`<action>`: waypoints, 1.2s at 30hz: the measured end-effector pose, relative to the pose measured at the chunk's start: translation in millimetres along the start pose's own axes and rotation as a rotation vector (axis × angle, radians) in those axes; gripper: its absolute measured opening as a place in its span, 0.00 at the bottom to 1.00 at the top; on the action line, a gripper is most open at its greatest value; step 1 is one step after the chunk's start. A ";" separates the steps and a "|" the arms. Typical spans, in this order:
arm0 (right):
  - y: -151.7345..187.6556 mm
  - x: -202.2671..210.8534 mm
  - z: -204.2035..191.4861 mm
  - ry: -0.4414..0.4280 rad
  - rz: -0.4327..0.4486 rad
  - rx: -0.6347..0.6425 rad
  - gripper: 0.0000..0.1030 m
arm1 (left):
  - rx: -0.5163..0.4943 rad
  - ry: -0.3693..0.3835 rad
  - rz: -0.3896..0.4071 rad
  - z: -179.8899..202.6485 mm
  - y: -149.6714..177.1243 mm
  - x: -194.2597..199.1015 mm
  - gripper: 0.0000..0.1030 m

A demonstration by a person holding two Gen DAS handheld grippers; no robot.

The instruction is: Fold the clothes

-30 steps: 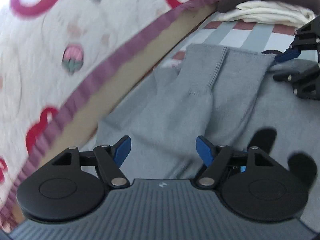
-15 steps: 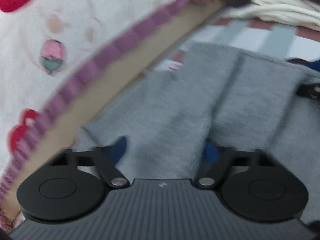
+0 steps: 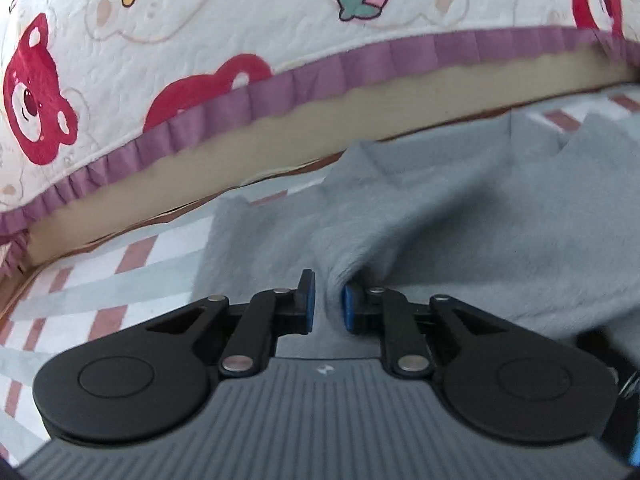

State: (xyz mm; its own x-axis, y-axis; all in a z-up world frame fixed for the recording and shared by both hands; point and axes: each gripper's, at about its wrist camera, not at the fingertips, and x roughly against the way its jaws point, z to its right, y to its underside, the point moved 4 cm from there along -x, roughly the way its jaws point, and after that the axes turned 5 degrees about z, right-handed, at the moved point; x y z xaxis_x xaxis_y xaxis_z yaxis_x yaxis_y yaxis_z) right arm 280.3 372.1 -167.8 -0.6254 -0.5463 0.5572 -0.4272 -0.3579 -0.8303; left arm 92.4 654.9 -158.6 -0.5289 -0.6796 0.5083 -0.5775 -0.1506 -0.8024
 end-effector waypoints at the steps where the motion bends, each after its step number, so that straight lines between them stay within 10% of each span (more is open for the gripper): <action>1: 0.1 0.7 -1.3 0.006 0.002 0.008 0.54 | -0.010 -0.009 0.003 -3.3 2.3 0.1 0.24; 12: 0.8 0.4 2.8 0.002 -0.001 -0.019 0.57 | 0.396 0.044 -0.117 -50.1 21.4 -13.7 0.47; 20: 1.1 -0.1 1.5 0.006 0.004 -0.005 0.58 | 0.751 0.005 -0.059 -80.1 34.9 -4.7 0.47; 28: 1.2 -0.9 2.4 -0.001 0.004 -0.011 0.59 | 1.307 0.058 -0.177 -96.0 94.4 -11.8 0.36; 36: 0.3 0.2 1.2 -0.012 0.010 -0.007 0.57 | 1.010 0.153 -0.235 -89.0 77.7 -25.9 0.19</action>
State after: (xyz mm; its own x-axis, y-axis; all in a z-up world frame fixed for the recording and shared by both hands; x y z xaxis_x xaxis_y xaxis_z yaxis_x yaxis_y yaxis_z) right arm 280.8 371.0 -168.0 -0.6217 -0.5591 0.5486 -0.4255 -0.3469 -0.8358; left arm 5.9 724.7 -206.2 -0.5839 -0.4681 0.6632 0.0746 -0.8445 -0.5304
